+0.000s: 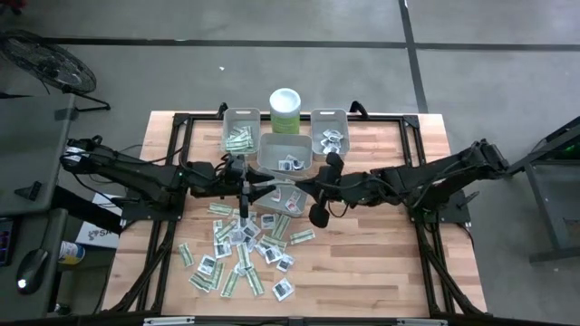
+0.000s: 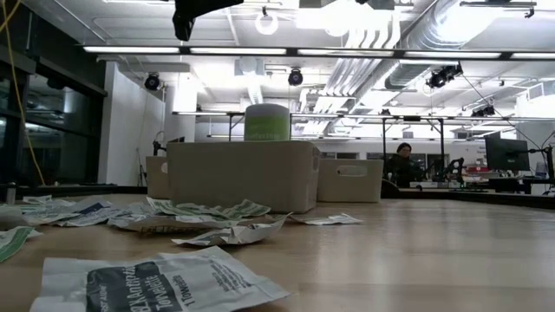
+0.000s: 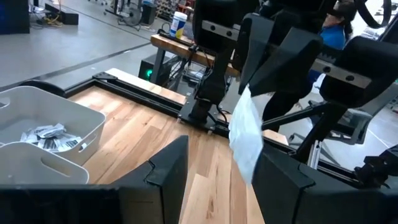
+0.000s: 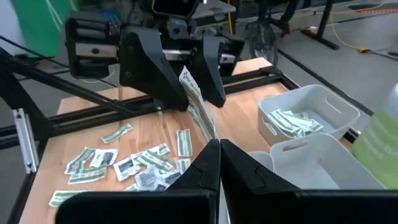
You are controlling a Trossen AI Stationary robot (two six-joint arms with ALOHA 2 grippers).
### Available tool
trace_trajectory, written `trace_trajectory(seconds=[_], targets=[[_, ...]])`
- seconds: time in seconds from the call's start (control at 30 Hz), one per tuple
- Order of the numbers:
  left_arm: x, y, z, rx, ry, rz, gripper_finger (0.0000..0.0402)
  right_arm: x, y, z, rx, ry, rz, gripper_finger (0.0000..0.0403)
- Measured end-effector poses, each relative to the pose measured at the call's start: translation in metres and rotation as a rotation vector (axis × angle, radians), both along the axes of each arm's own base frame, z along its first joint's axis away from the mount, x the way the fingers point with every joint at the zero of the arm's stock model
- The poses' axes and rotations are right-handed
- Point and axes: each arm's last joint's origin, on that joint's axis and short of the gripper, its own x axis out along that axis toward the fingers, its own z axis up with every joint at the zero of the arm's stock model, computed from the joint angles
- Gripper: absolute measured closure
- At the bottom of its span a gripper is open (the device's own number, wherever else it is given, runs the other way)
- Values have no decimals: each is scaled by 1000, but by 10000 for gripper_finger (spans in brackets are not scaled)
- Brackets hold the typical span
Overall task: Pick & Place First Aid Supplies
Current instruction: Put the bandage pack into the left bin
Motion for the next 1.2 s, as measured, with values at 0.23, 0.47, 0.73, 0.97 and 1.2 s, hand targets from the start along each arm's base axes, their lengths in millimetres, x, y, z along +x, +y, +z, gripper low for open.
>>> trace_trajectory(seconds=[0.23,0.47,0.73,0.97,1.2], targets=[[0,0,0,0,1,2,270,9,-3,-3,-5,-14,24,403],[0,0,0,0,1,5,377,9,-3,-6,-10,3,40,403],[0,0,0,0,3,7,399,9,-3,-6,-28,9,52,402],[0,1,-1,3,13,22,400,7,-4,-3,-26,2,51,362],[-2,6,-7,-15,60,191,401,-9,-22,10,55,-7,-54,260]])
